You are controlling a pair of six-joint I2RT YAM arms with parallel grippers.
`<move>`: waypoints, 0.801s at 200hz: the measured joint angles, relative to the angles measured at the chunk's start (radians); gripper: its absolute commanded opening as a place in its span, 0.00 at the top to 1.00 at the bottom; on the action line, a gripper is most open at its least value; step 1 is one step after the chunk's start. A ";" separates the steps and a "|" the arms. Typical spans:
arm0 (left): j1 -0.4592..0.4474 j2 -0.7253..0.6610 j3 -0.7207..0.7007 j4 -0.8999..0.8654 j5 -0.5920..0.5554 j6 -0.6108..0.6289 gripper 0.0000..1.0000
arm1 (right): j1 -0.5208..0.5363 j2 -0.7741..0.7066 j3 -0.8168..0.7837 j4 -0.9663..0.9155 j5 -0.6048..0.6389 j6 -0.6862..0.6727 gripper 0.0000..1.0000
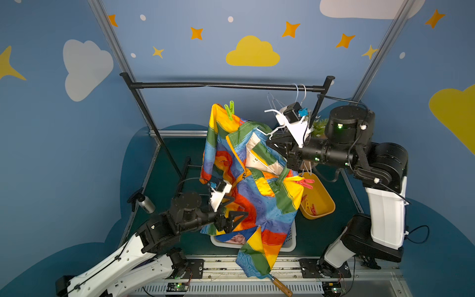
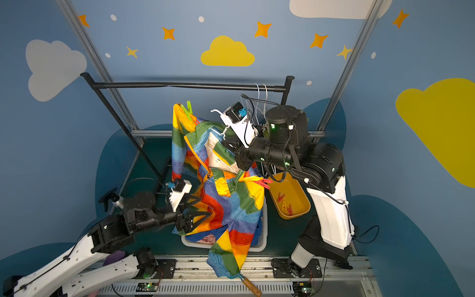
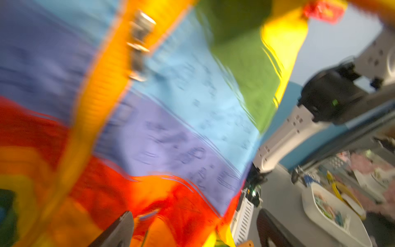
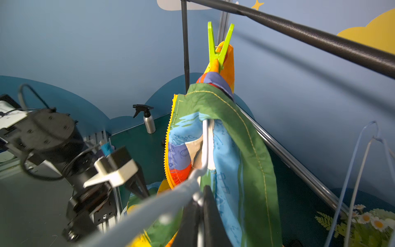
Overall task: Remove the clothespins securing jackets to the hanger
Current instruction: Adjust the jacket in the basket.
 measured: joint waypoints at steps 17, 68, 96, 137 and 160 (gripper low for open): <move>-0.192 0.053 0.000 0.007 -0.121 0.028 0.02 | -0.011 0.018 0.000 0.006 -0.003 0.002 1.00; -0.464 0.365 0.106 0.029 -0.407 -0.028 0.00 | -0.029 0.028 0.000 0.008 0.011 0.003 1.00; -0.492 0.485 0.106 0.031 -0.500 -0.140 0.00 | -0.034 0.028 0.000 0.007 0.014 0.003 1.00; -0.495 0.535 0.104 0.028 -0.624 -0.356 0.00 | -0.039 0.012 -0.026 0.018 0.022 0.004 1.00; -0.495 0.560 0.096 0.036 -0.624 -0.459 0.00 | -0.039 -0.003 -0.046 0.026 0.033 0.004 1.00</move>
